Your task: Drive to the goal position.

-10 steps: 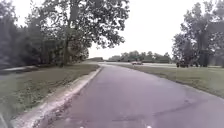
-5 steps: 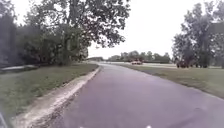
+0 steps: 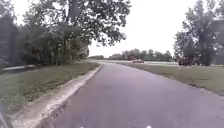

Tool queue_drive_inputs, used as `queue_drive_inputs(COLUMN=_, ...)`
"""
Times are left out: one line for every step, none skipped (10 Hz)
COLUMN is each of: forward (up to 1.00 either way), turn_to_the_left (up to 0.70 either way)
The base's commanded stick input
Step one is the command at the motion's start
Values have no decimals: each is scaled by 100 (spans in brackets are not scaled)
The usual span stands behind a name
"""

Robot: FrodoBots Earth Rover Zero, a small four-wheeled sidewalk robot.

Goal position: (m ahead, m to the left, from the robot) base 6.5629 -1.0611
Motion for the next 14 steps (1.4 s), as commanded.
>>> queue_drive_inputs(forward=70, turn_to_the_left=-12)
queue_drive_inputs(forward=70, turn_to_the_left=-5)
queue_drive_inputs(forward=70, turn_to_the_left=0)
queue_drive_inputs(forward=70, turn_to_the_left=0)
queue_drive_inputs(forward=70, turn_to_the_left=0)
queue_drive_inputs(forward=70, turn_to_the_left=0)
queue_drive_inputs(forward=70, turn_to_the_left=0)
queue_drive_inputs(forward=70, turn_to_the_left=0)
queue_drive_inputs(forward=70, turn_to_the_left=0)
queue_drive_inputs(forward=70, turn_to_the_left=0)
queue_drive_inputs(forward=70, turn_to_the_left=0)
queue_drive_inputs(forward=70, turn_to_the_left=0)
queue_drive_inputs(forward=70, turn_to_the_left=0)
queue_drive_inputs(forward=70, turn_to_the_left=0)
